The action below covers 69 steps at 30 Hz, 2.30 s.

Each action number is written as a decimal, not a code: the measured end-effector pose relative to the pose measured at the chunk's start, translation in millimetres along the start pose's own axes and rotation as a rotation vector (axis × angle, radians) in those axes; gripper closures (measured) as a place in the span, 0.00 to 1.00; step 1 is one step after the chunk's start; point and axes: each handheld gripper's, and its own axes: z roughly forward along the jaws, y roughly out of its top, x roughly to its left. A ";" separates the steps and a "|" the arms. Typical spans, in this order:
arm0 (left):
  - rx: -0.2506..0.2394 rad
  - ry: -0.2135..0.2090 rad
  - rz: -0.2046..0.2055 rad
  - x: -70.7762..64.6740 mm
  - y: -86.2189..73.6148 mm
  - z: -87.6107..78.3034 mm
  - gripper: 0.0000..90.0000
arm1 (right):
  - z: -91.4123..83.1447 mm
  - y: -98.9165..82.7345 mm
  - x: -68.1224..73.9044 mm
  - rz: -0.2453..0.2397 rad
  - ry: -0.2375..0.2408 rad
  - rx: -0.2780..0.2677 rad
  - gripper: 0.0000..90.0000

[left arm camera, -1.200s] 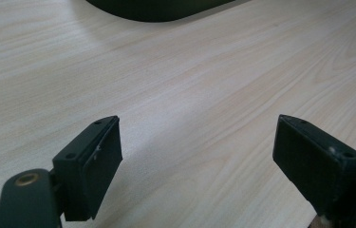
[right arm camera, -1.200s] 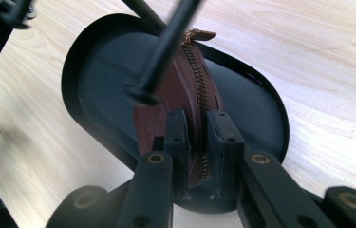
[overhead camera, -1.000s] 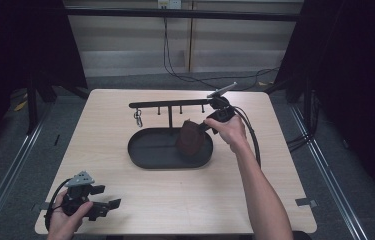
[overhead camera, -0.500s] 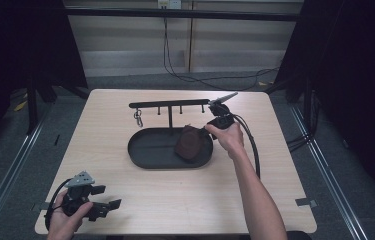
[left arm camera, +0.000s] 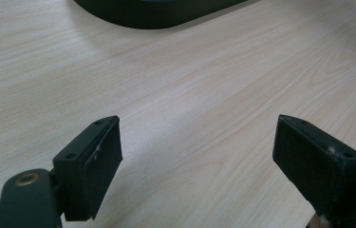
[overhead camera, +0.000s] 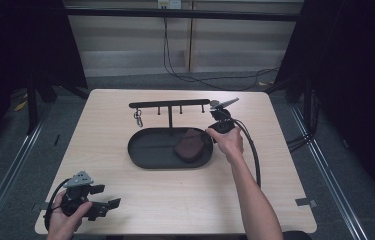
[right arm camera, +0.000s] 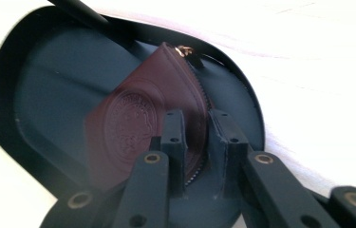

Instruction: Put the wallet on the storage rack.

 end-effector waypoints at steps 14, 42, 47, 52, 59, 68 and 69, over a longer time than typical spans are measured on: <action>-0.003 0.001 -0.008 0.5 0.1 0.8 0.19 | -12.2 -9.9 0.1 -0.045 0.031 -0.093 0.54; -0.025 0.030 -0.065 4.7 0.3 1.9 0.19 | -59.7 -58.6 -2.6 -0.108 0.035 -0.253 0.17; -0.021 0.037 -0.069 5.3 0.2 1.8 0.19 | -70.1 -72.7 -3.6 -0.121 0.026 -0.272 0.17; -0.023 0.041 -0.082 6.5 -0.1 1.1 0.19 | -76.2 -82.4 -8.4 -0.109 0.012 -0.281 0.18; -0.024 0.044 -0.085 7.6 -0.2 0.2 0.19 | -84.2 -104.6 -13.1 -0.105 -0.015 -0.287 0.19; -0.021 0.043 -0.090 8.4 -0.6 0.2 0.19 | -100.8 -138.3 -20.9 -0.083 -0.053 -0.333 0.21; -0.022 0.045 -0.092 8.5 -0.6 0.3 0.19 | -102.2 -142.5 -22.5 -0.083 -0.064 -0.331 0.21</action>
